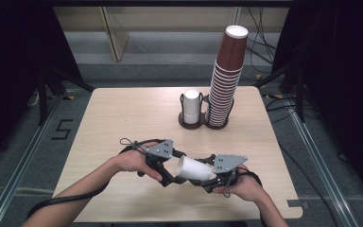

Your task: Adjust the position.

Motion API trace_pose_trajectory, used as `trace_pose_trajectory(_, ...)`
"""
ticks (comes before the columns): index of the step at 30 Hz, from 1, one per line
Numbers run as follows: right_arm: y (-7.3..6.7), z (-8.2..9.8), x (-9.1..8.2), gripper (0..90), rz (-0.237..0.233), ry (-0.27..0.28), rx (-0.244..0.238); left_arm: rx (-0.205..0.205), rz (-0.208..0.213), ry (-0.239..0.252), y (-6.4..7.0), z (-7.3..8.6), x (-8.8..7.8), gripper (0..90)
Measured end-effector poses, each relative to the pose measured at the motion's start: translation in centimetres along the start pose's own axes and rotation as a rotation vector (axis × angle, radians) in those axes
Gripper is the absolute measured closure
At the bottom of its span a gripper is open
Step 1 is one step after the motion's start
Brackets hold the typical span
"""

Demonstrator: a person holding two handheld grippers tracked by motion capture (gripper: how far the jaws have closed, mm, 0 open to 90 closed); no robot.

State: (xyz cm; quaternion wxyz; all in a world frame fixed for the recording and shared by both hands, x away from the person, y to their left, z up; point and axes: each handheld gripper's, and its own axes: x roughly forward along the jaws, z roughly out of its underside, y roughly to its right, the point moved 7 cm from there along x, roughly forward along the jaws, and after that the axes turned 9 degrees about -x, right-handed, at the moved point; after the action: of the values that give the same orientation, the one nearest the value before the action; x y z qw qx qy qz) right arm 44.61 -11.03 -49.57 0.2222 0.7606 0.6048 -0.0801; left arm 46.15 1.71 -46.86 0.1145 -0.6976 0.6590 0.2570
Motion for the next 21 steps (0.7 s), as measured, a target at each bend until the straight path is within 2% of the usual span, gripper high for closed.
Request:
trace_pose_trajectory(11,-0.11,-0.01,0.17,35.3,-0.014,-0.007,-0.011,0.010,0.002,0.027,-0.02,-0.11,0.02,24.2)
trace_pose_trajectory(13,-0.21,-0.01,0.16,35.4,-0.019,-0.014,0.002,0.020,-0.005,0.019,-0.04,-0.03,-0.12,25.2)
trace_pose_trajectory(17,-0.06,0.00,0.31,35.5,-0.020,-0.017,-0.022,0.033,-0.008,0.009,0.06,0.06,-0.22,27.3)
trace_pose_trajectory(18,-0.22,0.06,0.27,35.5,-0.030,-0.029,-0.009,0.041,-0.009,0.003,0.07,0.07,-0.27,27.7)
trace_pose_trajectory(21,-0.20,0.03,0.46,35.5,-0.026,-0.021,-0.006,0.059,-0.016,-0.007,0.05,0.05,-0.41,28.6)
